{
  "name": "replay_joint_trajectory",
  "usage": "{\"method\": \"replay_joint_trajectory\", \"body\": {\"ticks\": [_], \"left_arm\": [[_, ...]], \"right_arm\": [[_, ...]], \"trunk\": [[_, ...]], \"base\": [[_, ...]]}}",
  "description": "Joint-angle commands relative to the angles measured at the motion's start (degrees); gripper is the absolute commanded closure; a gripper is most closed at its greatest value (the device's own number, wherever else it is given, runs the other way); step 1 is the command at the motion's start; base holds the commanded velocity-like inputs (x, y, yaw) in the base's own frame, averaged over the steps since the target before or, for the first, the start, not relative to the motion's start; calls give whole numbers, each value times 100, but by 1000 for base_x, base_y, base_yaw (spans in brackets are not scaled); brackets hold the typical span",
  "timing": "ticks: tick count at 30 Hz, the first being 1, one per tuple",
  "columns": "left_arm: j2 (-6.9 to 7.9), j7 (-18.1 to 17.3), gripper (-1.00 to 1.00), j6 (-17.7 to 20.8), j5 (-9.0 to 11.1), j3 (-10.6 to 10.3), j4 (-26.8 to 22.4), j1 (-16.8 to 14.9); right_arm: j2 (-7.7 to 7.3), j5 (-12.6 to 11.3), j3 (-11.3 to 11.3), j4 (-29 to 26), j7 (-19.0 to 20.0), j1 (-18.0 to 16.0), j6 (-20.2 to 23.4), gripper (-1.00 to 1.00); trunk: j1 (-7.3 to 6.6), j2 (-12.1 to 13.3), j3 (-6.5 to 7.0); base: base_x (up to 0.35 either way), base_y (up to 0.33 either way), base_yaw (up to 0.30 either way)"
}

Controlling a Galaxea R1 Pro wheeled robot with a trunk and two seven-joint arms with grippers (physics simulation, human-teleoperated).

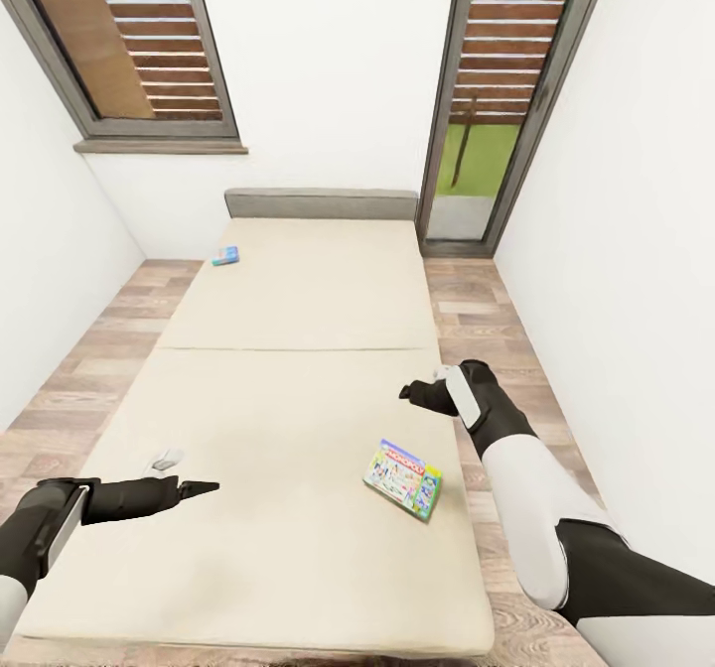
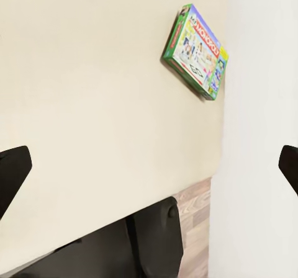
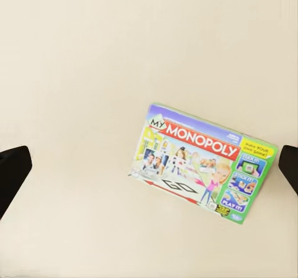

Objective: Put all the toys in the child's room - the three board games (two on the bed and one on the table), the two jigsaw puzzles on the table, and the tennis ball on the table - inside the toy box on the table in the child's room.

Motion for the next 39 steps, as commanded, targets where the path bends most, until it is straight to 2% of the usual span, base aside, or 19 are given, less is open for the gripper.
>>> {"method": "replay_joint_trajectory", "body": {"ticks": [1, 19, 32, 35, 39], "left_arm": [[4, -18, -100, 53, 7, 10, -2, -4], [-4, -16, -100, 38, -8, -4, -2, 4], [-7, -39, -100, 0, 12, 25, -7, -1], [2, -147, -100, -1, 15, 32, -31, 2], [37, -617, -100, 5, 18, 41, -124, 2]], "right_arm": [[43, -55, -23, -33, -64, -6, 49, -100], [95, -53, -17, -99, -77, -52, 124, -100], [28, -48, 77, -122, -87, -264, 139, -100], [33, -50, 80, -138, -81, -300, 142, -100], [43, -56, 83, -152, -81, -381, 157, -100]], "trunk": [[3, -11, -19], [3, -11, -190], [3, -11, -313], [3, -11, -342], [3, -11, -379]], "base": [[0, 0, 0], [0, 0, 0], [0, 0, 0], [0, 0, 0], [0, 0, 0]]}}
